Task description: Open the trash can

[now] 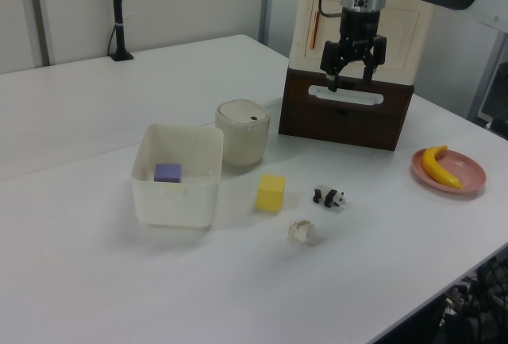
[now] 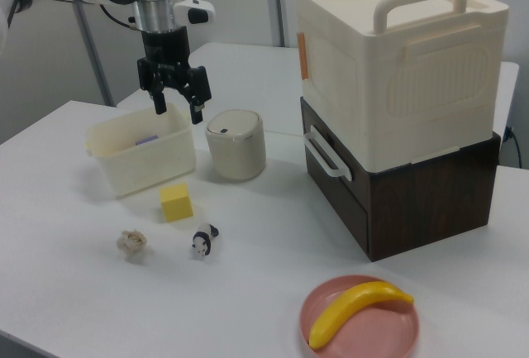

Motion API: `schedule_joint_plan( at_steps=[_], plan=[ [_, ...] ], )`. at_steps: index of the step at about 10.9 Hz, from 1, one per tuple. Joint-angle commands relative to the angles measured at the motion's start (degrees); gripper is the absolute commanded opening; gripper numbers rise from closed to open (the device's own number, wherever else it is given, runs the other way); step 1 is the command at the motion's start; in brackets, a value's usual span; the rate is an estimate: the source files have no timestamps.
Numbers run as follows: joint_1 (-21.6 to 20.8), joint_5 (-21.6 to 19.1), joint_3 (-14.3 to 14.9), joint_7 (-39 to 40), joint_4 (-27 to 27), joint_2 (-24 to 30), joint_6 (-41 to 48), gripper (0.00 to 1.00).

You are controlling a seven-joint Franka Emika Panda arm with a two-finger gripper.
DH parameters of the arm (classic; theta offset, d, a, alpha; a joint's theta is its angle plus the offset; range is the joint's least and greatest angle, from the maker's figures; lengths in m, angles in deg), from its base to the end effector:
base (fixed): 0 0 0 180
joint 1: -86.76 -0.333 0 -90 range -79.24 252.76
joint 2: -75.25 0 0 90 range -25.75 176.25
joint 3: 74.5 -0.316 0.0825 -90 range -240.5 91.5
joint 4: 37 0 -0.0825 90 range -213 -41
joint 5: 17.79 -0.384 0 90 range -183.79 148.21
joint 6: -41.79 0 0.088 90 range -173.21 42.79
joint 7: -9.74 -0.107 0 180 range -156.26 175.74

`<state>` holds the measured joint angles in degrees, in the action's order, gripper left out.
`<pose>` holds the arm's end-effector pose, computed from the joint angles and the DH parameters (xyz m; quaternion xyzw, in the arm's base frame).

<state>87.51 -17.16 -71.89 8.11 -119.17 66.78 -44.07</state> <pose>0.5908 -0.0339 0.5977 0.9981 -0.0436 -0.0418 0.0082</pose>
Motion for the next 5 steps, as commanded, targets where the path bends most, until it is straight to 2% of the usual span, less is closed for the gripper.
schedule_joint_plan(
  at_steps=[1,5],
  plan=[
    [0.2,0.7,-0.2,1.1,-2.4,0.7,-4.9,0.96],
    [0.2,0.7,-0.2,2.4,-2.9,-0.5,-9.3,0.84]
  ],
)
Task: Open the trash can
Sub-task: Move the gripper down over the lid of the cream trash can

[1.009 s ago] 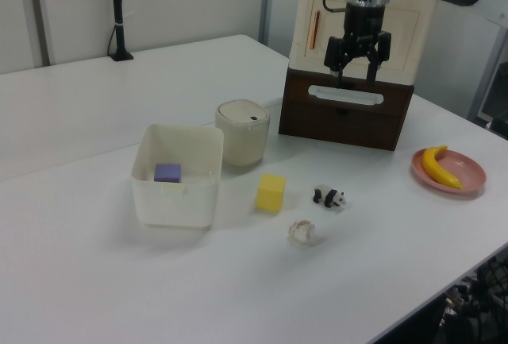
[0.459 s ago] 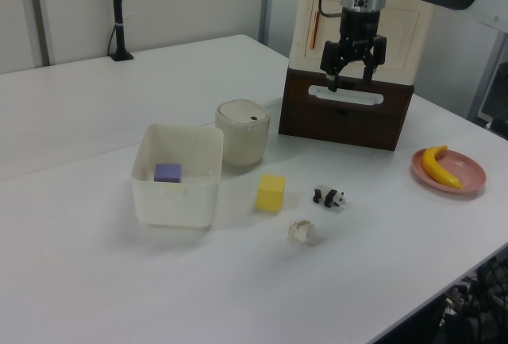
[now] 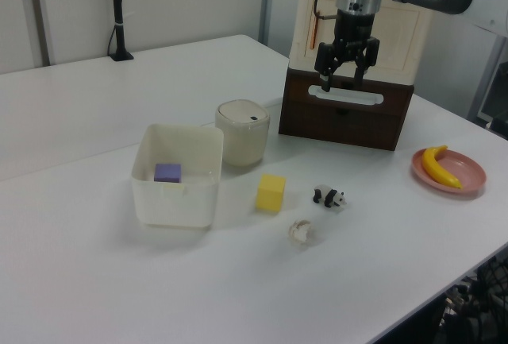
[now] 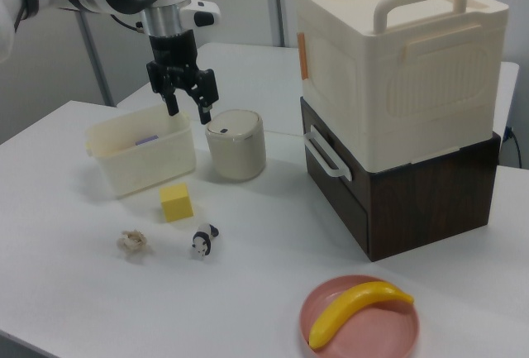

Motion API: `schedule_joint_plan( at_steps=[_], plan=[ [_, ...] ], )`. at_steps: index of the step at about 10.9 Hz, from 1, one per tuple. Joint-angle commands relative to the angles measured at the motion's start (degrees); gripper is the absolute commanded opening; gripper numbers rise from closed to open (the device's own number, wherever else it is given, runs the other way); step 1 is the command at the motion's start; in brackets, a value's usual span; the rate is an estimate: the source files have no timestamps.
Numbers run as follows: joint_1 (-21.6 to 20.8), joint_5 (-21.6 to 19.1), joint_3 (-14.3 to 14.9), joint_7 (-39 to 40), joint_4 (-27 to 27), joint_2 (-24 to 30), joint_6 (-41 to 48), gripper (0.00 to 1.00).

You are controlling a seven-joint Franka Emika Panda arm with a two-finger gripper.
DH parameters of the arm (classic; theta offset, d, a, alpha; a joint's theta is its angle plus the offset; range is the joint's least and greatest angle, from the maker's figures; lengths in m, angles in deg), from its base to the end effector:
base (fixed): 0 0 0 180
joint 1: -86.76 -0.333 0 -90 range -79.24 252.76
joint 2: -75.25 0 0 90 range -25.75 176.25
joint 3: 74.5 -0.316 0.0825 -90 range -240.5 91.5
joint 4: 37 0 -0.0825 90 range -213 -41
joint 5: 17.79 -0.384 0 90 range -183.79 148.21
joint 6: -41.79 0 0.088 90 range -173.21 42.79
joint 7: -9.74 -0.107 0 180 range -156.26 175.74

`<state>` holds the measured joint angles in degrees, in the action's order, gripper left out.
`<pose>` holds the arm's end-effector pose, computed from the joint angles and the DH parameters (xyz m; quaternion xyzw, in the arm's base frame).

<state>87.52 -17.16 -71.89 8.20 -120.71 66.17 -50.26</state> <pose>0.6045 -0.0346 0.5877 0.9990 -0.0423 -0.0065 0.0090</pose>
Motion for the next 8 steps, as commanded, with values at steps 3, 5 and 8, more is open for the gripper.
schedule_joint_plan(
  at_steps=[3,5,8],
  plan=[
    [0.2,0.7,-0.2,4.5,-2.2,-0.8,-4.5,0.84],
    [0.2,0.8,-0.2,6.3,-2.6,-1.2,-5.0,0.84],
    [0.1,0.9,-0.2,6.4,-3.8,-1.3,-7.4,0.83]
  ],
)
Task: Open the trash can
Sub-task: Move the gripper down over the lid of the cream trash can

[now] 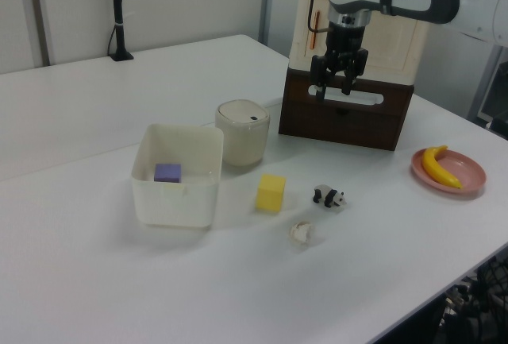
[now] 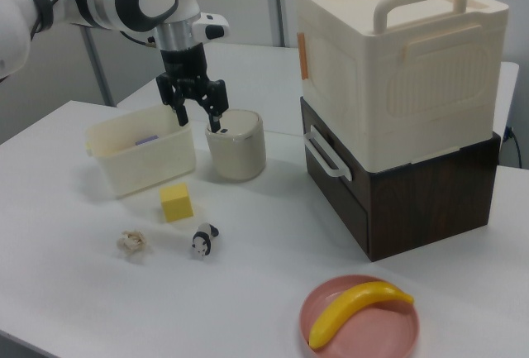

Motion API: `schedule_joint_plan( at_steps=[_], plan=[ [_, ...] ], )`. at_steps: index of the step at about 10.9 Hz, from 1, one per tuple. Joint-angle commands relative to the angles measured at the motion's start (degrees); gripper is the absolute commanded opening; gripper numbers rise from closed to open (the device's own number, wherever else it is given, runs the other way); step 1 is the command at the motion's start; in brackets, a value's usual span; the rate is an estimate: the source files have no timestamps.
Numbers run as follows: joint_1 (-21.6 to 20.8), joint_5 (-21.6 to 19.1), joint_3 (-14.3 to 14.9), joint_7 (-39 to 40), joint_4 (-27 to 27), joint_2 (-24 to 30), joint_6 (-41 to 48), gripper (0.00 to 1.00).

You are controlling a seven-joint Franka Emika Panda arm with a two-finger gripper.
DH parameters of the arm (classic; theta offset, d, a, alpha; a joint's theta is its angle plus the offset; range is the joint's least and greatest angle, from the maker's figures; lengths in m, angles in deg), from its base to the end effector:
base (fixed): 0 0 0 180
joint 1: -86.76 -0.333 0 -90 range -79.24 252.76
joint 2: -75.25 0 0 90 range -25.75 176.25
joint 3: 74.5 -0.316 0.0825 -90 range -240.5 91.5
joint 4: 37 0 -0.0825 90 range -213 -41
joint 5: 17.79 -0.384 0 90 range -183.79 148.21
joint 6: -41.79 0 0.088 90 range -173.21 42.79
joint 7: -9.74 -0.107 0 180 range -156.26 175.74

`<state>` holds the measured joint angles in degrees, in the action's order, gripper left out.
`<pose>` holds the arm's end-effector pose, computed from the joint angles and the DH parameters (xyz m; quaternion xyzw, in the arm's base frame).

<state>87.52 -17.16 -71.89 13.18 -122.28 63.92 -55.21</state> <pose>0.6216 -0.0351 0.5581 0.9999 0.0017 0.0029 0.0101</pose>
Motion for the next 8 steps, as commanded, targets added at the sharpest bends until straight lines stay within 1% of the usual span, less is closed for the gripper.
schedule_joint_plan(
  at_steps=[1,4,5,7,8],
  plan=[
    [0.1,0.8,-0.2,1.3,-2.3,0.5,-2.4,0.83],
    [0.0,0.8,-0.7,0.9,-2.2,-0.8,-4.0,0.82],
    [0.0,0.8,-0.9,0.8,-1.7,-1.7,-6.1,0.73],
    [-1.0,0.7,-1.2,0.6,-1.0,-5.0,-11.7,0.37],
    [-1.3,0.6,-2.4,0.0,0.6,-6.5,-14.1,0.16]
  ],
)
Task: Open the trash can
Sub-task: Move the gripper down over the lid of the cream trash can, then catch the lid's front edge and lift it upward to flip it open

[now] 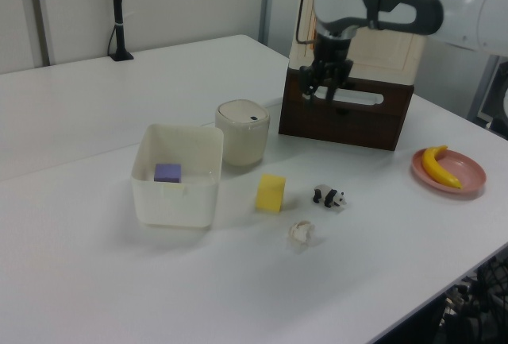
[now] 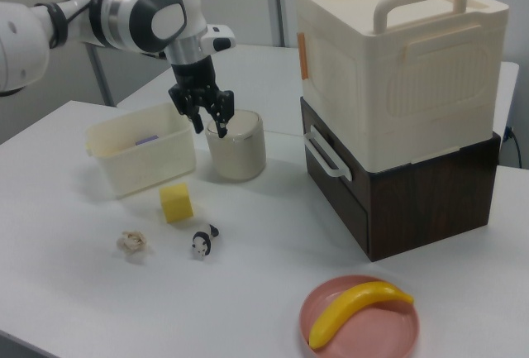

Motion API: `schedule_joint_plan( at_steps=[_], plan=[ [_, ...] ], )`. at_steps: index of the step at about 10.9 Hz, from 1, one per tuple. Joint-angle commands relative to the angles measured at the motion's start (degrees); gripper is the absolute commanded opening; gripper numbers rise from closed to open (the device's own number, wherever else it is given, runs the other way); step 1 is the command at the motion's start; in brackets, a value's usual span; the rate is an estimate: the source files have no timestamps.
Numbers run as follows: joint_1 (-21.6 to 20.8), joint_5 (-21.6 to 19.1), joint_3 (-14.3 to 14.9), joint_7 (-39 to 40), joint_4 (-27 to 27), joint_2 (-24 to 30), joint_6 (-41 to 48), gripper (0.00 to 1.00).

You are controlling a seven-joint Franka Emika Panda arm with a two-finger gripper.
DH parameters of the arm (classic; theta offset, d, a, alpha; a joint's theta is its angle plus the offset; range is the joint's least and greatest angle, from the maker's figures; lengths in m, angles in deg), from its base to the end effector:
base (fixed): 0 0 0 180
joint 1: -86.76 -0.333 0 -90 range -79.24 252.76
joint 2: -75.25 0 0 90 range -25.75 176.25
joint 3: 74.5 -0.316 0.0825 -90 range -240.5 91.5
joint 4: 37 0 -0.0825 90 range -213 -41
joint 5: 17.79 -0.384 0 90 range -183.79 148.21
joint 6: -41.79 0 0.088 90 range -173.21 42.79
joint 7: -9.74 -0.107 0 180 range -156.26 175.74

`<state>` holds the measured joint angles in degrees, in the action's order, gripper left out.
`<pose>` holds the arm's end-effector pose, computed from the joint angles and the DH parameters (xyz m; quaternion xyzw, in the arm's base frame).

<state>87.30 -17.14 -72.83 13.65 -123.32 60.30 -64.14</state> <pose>0.6499 -0.0239 0.5235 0.9990 0.0168 0.0402 0.0114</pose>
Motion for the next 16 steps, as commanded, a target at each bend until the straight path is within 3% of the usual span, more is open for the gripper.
schedule_joint_plan(
  at_steps=[1,4,7,11,14,16],
  plan=[
    [-1.2,0.8,-2.2,-2.7,2.5,-4.8,-8.1,0.00],
    [-3.3,2.8,-2.2,-11.7,5.0,-9.8,-20.3,0.00],
    [-4.0,3.9,-2.0,-12.1,7.2,-14.2,-29.6,0.00],
    [-6.2,8.1,-1.6,-12.2,6.5,-18.8,-31.6,0.00],
    [-6.2,8.1,-1.6,-12.1,5.6,-18.5,-31.1,0.00],
    [-5.4,7.2,-1.6,-11.8,5.4,-12.1,-26.8,0.00]
  ],
)
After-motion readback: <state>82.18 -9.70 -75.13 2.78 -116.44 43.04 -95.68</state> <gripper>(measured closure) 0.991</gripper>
